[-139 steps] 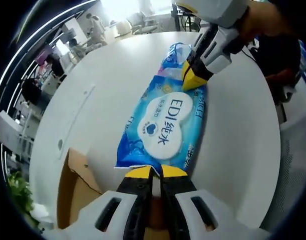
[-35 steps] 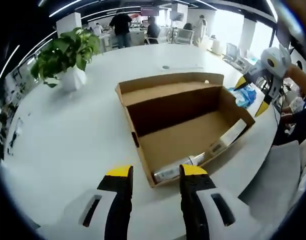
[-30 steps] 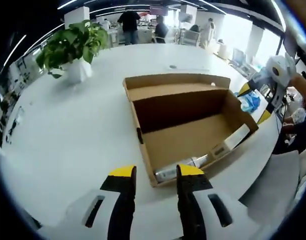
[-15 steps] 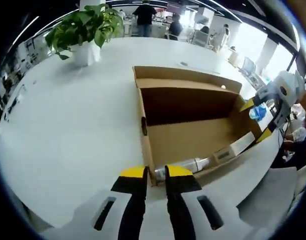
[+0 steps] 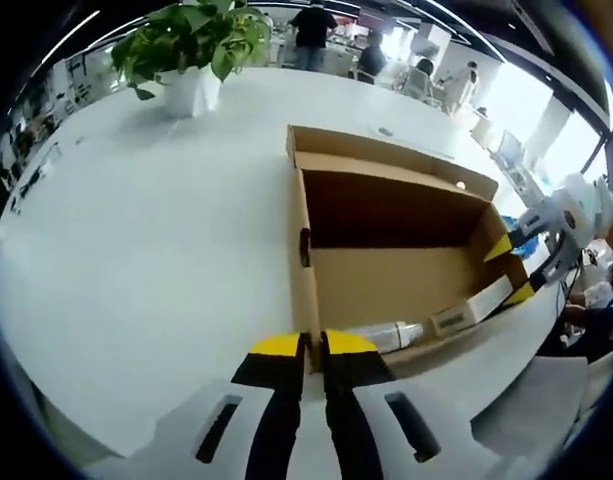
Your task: Operate the shoe box by opening the lid, removing the specified soft item, and placing it in the target area until the item is outside and the box remains undamaged.
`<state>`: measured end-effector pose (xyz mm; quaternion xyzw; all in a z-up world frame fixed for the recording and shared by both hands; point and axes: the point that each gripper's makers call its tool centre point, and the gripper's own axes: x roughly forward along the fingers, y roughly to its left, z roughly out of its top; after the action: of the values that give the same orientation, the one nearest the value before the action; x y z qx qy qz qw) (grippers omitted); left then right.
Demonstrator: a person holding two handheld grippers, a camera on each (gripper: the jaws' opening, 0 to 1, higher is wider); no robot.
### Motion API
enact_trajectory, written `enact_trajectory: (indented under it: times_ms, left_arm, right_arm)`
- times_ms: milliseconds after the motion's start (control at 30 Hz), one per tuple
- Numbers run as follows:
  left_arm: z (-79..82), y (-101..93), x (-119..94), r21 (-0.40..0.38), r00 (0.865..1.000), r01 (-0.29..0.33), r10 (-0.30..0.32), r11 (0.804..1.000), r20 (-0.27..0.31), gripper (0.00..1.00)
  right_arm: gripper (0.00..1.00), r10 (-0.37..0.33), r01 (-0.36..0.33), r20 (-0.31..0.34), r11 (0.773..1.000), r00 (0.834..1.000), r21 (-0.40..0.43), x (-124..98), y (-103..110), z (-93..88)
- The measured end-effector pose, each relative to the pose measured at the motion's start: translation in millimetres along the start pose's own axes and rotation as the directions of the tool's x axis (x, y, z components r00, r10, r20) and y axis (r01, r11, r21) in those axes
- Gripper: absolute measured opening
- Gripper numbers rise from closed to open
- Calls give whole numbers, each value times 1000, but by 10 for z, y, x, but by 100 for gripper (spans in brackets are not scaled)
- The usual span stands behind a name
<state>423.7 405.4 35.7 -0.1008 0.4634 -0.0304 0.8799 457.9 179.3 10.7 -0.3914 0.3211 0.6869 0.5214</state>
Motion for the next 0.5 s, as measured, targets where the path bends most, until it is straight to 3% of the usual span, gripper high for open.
enact_trajectory:
  times_ms: [167, 500]
  left_arm:
    - [-5, 3, 3, -29, 1000, -2, 2, 1000, 5, 3]
    - [-8, 5, 4, -29, 1000, -14, 14, 999, 12, 3]
  right_arm:
    - [18, 13, -13, -32, 1000, 999, -20, 45, 49, -47]
    - [16, 19, -19, -38, 1000, 999, 7, 42, 61, -58]
